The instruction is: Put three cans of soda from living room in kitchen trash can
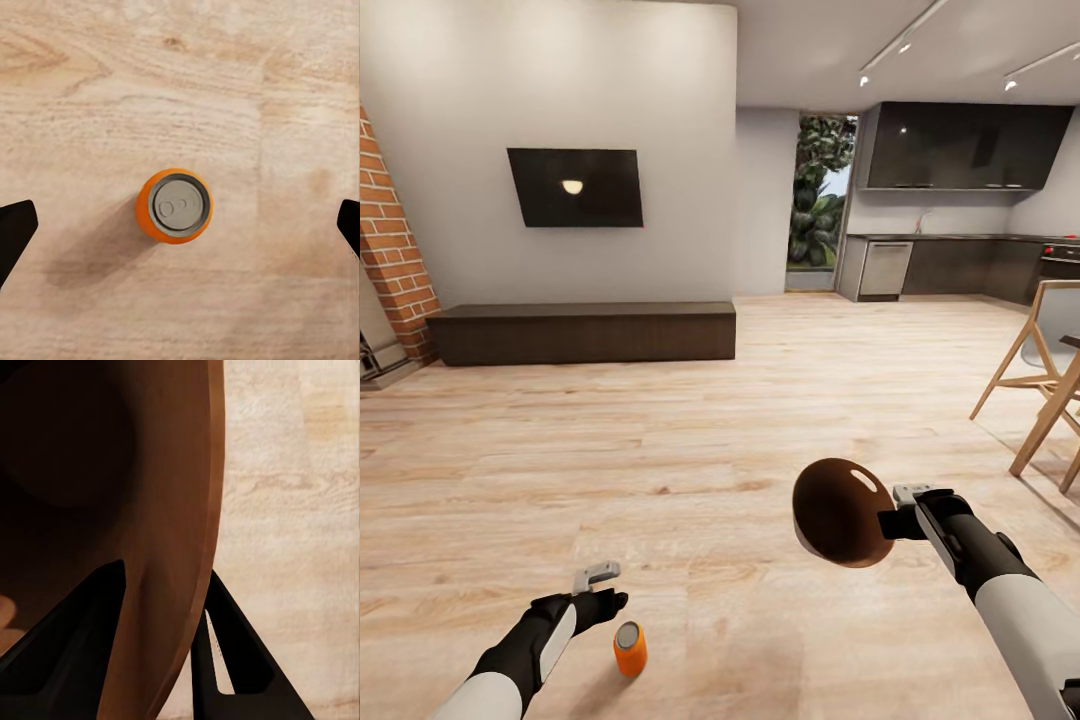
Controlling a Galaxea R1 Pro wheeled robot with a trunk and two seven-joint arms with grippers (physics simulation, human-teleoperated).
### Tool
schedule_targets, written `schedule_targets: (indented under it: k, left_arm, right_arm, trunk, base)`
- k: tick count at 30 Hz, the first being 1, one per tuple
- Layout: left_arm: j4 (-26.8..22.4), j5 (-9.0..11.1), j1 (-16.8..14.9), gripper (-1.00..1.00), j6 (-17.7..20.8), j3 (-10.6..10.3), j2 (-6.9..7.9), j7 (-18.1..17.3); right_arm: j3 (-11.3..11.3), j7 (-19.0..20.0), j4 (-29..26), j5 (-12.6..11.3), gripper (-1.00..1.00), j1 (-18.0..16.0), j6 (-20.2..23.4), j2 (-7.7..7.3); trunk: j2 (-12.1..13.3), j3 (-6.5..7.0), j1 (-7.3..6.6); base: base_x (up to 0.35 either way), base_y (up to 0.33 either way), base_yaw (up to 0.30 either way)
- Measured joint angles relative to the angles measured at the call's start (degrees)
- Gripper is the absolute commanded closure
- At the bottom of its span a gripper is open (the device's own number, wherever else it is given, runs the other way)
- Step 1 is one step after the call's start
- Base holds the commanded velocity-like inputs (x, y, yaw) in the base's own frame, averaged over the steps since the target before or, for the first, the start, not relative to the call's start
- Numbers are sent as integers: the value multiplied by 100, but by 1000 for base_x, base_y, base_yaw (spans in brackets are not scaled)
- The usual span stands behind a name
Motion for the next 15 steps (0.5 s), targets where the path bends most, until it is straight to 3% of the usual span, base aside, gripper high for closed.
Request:
schedule_targets:
  k: [8,15]
  left_arm:
    - [0,3,4,-100,-6,-39,-16,151]
    - [0,1,6,-100,-74,-60,-46,193]
  right_arm:
    - [3,-3,-1,18,100,-1,-2,0]
    - [4,-3,-1,10,100,0,-1,0]
  trunk:
    - [0,0,0]
    - [0,0,0]
  base:
    - [284,-113,0]
    - [67,-33,0]
